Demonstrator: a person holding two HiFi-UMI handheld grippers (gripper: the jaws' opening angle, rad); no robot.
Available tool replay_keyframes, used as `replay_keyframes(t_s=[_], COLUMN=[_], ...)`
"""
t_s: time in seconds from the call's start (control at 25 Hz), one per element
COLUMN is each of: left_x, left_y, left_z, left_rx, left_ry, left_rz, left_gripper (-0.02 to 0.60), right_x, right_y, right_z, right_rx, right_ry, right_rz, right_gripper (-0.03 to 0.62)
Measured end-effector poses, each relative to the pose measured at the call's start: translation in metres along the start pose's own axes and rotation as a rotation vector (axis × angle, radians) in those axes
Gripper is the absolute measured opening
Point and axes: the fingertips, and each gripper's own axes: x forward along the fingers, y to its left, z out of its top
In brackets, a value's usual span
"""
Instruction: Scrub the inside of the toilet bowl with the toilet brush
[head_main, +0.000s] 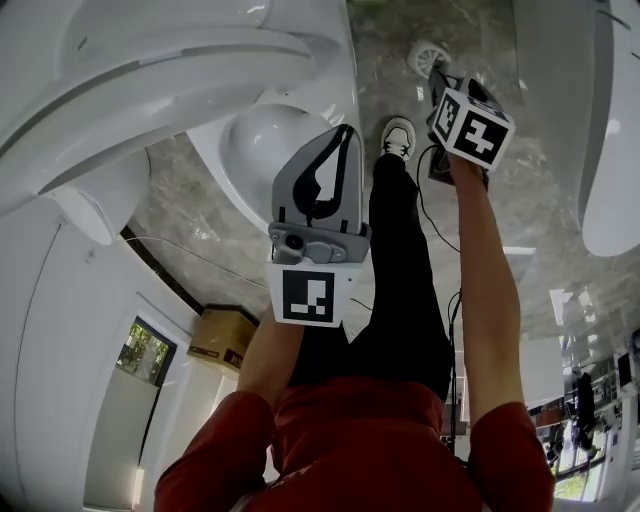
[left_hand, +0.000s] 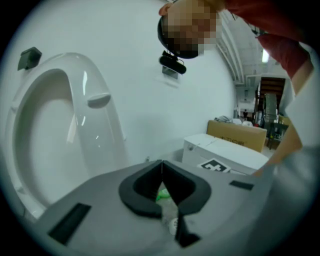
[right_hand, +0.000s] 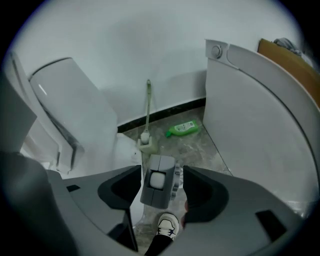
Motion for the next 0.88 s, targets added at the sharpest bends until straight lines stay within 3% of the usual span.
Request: replay_keyframes(t_s=[0.32, 0.44, 0.6, 0.88], left_x=[0.008, 0.012, 0.013, 0.002], left_y=[0.013, 0.020, 0.020, 0.013], left_z=[0.003, 0.003, 0.001, 0.007], left_rx=[-0.025, -0.023, -0.030, -0.026], left_ry=[0.017, 0.017, 0.019, 0.004], left_rz=[0.033, 0.041, 0.047, 0.036], left_gripper=[-0.002, -0.002, -0.002, -0.002], right_x=[0.038, 0.050, 0.057, 0.051], right_y=[-0.007, -0.017, -0.021, -0.022], right_z=[-0.017, -0.020, -0.041, -0.055], right_rx=[0.055, 0.063, 0.086, 0.035], right_ry=[0.190, 0.208, 0.329, 0.284], right_rz=[-0.063, -0.118, -0.135, -0.147], right_gripper=[0.256, 0.220, 0.167, 0.158])
